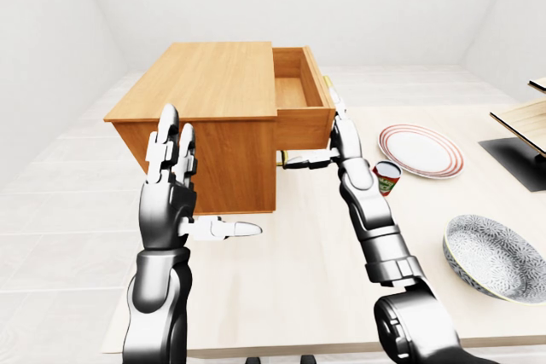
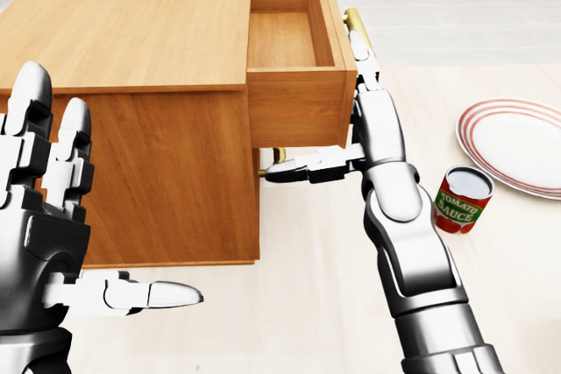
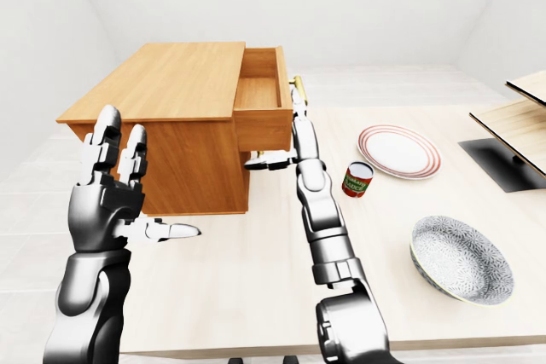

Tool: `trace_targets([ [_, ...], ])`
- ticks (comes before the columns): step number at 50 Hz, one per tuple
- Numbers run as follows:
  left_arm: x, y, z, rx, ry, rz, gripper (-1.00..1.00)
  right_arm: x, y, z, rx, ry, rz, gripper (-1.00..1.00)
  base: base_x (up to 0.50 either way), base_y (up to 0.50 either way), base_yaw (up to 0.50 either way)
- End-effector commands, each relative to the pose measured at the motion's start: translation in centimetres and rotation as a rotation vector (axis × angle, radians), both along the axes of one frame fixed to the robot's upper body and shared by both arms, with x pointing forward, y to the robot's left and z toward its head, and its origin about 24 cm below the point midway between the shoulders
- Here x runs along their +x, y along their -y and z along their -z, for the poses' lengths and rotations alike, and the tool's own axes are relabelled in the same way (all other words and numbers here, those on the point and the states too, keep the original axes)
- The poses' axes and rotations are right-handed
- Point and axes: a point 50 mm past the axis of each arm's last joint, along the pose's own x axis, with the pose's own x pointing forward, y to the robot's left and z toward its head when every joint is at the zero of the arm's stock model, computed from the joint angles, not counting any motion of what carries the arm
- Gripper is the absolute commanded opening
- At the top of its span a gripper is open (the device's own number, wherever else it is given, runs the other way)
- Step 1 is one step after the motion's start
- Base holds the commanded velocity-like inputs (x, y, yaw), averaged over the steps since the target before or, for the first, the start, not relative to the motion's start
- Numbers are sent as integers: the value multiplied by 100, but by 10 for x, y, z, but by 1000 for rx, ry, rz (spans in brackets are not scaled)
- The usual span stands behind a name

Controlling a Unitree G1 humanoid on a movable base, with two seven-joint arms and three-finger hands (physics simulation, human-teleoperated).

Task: Close the top drawer of the cabinet.

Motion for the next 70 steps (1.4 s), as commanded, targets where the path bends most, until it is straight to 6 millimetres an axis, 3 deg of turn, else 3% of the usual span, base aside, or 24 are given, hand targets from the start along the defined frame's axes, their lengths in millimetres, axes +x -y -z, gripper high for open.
trace_targets([
  [1, 1, 1, 0, 2, -1, 3, 100, -1, -23, 0, -10, -7, -92, 100, 0, 0, 0],
  [22, 1, 0, 1, 0, -3, 1, 100, -7, -48, 6, -38, -27, -189, 100, 0, 0, 0],
  [70, 1, 0, 1, 1, -4, 1, 100, -14, -78, 15, -69, -60, -297, 100, 0, 0, 0],
])
